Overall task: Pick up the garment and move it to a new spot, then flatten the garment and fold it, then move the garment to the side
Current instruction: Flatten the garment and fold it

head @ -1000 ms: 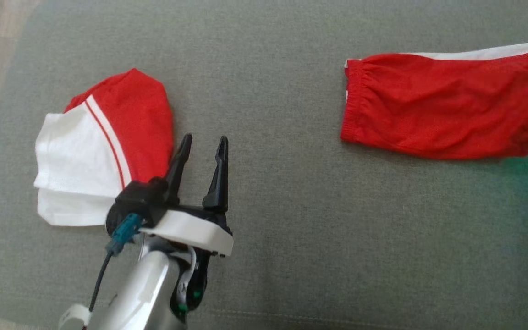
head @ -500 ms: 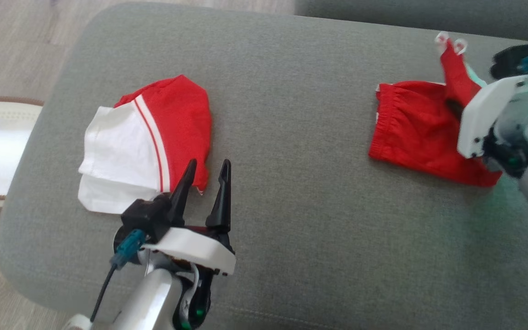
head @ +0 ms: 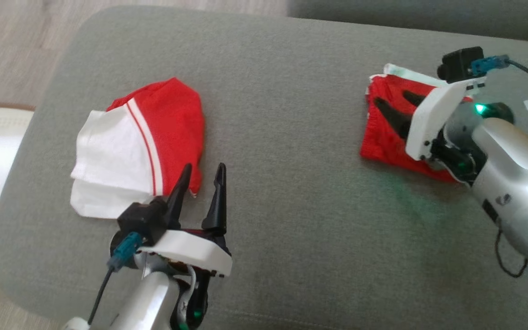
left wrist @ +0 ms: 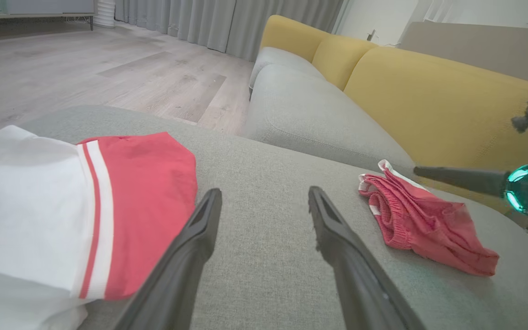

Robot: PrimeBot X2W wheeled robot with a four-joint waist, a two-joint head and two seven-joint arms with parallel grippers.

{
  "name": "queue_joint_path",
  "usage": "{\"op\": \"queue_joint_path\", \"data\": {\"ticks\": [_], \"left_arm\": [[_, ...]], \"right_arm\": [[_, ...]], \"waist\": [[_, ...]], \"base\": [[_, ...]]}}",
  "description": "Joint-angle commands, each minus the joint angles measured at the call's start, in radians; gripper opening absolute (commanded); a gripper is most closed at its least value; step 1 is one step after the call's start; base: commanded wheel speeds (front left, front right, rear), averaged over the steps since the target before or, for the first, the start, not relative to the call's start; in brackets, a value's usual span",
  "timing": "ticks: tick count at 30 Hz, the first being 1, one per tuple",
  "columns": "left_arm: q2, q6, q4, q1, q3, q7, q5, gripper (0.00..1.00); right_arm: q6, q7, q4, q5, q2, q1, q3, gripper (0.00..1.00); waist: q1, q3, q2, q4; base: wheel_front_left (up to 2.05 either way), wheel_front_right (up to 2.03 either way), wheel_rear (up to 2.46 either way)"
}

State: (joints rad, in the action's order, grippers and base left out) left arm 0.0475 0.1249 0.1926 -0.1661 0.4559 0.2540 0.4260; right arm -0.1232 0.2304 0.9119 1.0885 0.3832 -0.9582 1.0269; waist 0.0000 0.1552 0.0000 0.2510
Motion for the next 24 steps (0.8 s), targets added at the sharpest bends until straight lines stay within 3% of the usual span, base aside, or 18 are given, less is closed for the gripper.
{"op": "queue_joint_path", "data": {"ticks": [1,8,14,24], "left_arm": [[0.003,0.005,-0.033,-0.029,-0.039,0.008,-0.004,1.0],[0.003,0.001,-0.042,-0.016,-0.062,0.008,-0.014,1.0],[0.003,-0.004,-0.089,-0.004,-0.082,0.008,-0.031,1.0],[0.003,-0.007,-0.091,-0.009,-0.064,0.008,-0.035,1.0]], "right_arm": [[-0.008,-0.03,-0.045,0.022,0.0,0.019,-0.015,1.0],[-0.008,-0.212,-0.216,0.119,0.086,0.09,-0.114,1.0],[-0.008,-0.366,-0.2,0.156,0.163,0.164,-0.226,1.0],[-0.008,-0.335,-0.116,0.234,0.141,0.232,-0.276,1.0]], "waist": [[0.0,-0.014,0.0,-0.02],[0.0,-0.046,0.0,-0.077],[0.0,-0.055,0.0,-0.11],[0.0,-0.034,0.0,-0.09]], "base": [[0.0,0.0,0.0],[0.0,0.0,0.0],[0.0,0.0,0.0],[0.0,0.0,0.0]]}}
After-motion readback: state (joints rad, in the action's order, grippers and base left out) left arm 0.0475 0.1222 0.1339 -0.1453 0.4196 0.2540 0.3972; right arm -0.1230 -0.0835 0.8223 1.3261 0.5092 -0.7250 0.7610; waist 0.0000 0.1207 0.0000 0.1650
